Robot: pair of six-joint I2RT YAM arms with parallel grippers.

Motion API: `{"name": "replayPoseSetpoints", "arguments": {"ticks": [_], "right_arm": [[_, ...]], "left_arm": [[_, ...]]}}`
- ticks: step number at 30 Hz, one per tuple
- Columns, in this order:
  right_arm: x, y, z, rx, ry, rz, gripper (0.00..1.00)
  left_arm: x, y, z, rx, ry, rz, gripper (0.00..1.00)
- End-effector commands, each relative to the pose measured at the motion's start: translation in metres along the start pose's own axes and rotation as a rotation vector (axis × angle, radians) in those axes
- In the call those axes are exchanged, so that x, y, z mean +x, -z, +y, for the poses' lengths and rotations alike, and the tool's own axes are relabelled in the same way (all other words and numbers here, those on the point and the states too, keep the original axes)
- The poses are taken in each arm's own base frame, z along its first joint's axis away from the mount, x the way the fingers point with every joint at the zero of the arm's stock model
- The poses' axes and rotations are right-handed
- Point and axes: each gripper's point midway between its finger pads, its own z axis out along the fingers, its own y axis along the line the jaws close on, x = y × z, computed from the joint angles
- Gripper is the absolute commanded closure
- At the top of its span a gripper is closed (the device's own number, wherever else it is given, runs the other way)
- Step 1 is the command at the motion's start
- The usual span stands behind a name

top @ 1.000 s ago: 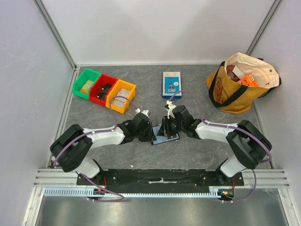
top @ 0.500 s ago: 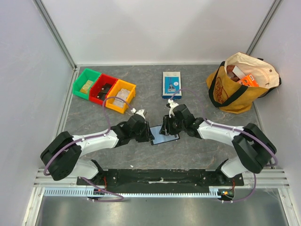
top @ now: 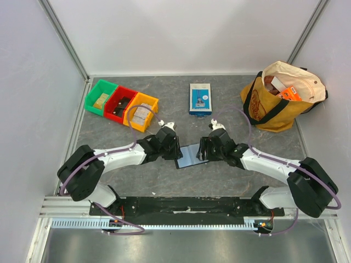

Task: Take the credit cards out of the card holder
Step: Remove the credit card from the card holder.

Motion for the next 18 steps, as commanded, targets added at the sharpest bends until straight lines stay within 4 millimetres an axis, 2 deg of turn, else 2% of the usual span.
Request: {"name": "replayPoseSetpoints", "arguments": {"ticks": [1,6,10,18], "right_arm": [[0.004,0.0,0.005,-0.022,-0.102,-0.024,0.28],[0.008,-0.004,0.012,-0.054,-0.109,-0.005,0.29],[0.008,-0.005,0.015,-0.06,-0.106,0.001,0.34],[0.015,-0.013,0.011,-0.034,-0.092,0.031,0.38]], "left_arm": [[-0.006,-0.006,0.002,-0.032,-0.069,-0.003,0.63],[0.001,-0.011,0.005,-0.042,-0.072,0.027,0.63],[0.006,-0.014,0.008,-0.043,-0.07,0.047,0.63],[0.009,-0.014,0.01,-0.043,-0.067,0.053,0.63]]}}
